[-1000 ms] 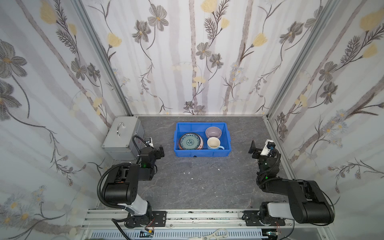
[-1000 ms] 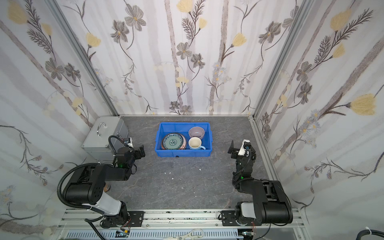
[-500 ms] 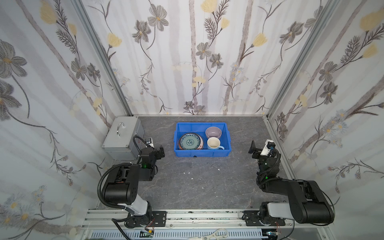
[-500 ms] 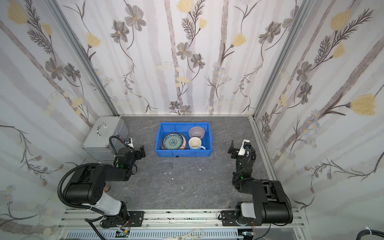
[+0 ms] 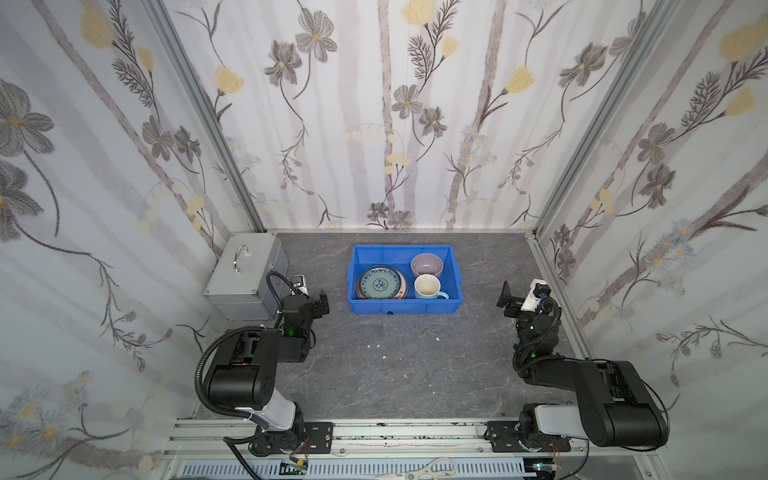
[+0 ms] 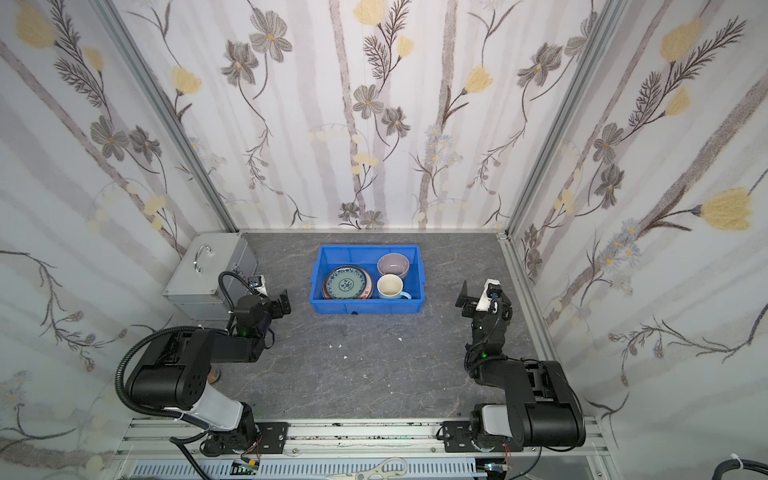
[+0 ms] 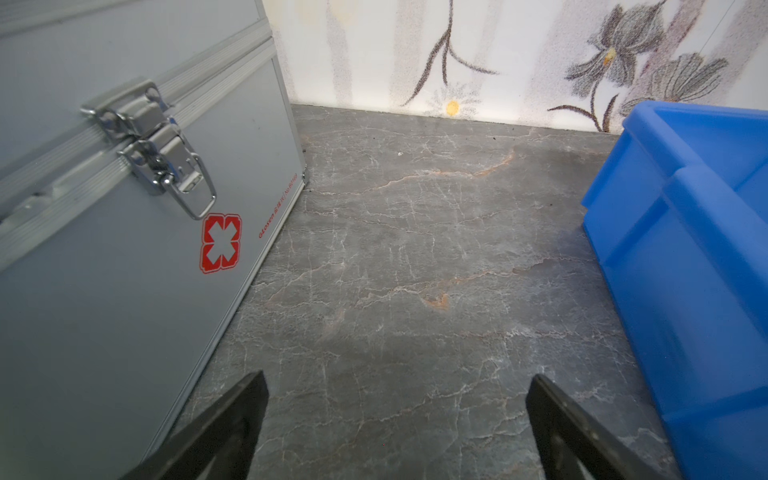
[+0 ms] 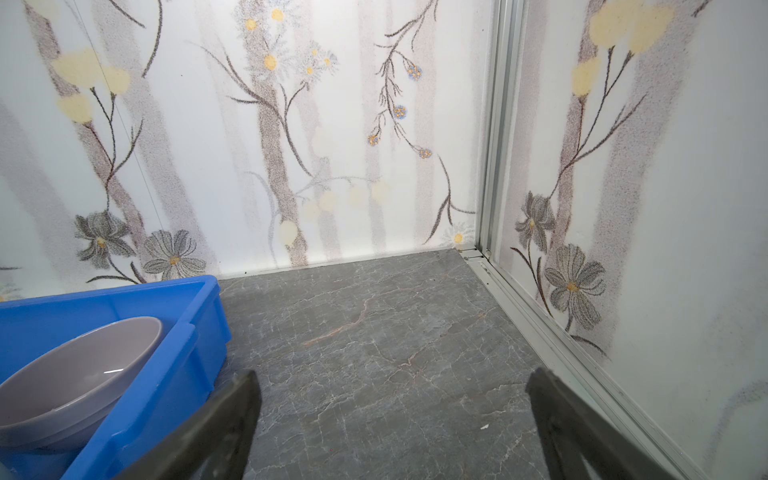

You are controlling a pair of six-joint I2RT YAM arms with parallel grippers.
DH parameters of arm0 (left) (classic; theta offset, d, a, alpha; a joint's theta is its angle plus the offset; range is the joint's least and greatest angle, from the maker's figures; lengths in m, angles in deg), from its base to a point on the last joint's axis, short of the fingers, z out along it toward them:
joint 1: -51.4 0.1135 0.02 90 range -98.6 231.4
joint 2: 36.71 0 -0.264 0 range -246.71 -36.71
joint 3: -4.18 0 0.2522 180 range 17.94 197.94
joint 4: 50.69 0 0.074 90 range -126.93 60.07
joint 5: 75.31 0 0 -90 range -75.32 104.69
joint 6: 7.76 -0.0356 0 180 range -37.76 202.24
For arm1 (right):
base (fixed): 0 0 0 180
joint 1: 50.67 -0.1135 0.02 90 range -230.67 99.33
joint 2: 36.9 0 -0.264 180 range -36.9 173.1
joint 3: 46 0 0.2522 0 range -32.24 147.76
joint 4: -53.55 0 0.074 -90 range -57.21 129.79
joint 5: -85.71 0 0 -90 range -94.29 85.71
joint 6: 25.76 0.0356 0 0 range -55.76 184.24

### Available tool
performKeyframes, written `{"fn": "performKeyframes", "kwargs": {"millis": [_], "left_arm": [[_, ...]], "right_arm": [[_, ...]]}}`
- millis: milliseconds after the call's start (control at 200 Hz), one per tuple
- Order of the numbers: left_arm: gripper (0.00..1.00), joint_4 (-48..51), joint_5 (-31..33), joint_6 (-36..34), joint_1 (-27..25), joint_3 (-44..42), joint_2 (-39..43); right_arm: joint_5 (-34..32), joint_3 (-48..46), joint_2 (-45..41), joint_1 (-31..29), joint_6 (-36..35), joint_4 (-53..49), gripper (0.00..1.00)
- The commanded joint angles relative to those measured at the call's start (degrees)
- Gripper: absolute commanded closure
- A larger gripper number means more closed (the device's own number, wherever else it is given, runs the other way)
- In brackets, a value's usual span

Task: Place the mixed dishes into the plastic bin

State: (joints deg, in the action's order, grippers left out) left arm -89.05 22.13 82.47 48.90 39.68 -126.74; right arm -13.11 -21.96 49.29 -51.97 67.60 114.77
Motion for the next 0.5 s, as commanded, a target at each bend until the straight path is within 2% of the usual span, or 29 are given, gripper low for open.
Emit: {"fn": "performKeyframes", "kwargs": {"millis": [0, 60, 495], "left_arm": [[0.00, -1.36, -0.46, -0.23, 0.37, 0.23, -0.05], [0.00, -0.86, -1.11, -0.13, 0.74, 0.49, -0.13], [0.00, -0.28, -2.50, 0.25, 1.36, 0.66, -0.13]], "right_arm": [[2.61, 0.85, 0.29, -0.11, -1.87, 1.02, 0.00], [5.32, 1.47, 0.38, -0.19, -2.98, -0.10, 0.00], [5.48, 2.13, 0.69, -0.11, -2.88, -1.08, 0.00]]}}
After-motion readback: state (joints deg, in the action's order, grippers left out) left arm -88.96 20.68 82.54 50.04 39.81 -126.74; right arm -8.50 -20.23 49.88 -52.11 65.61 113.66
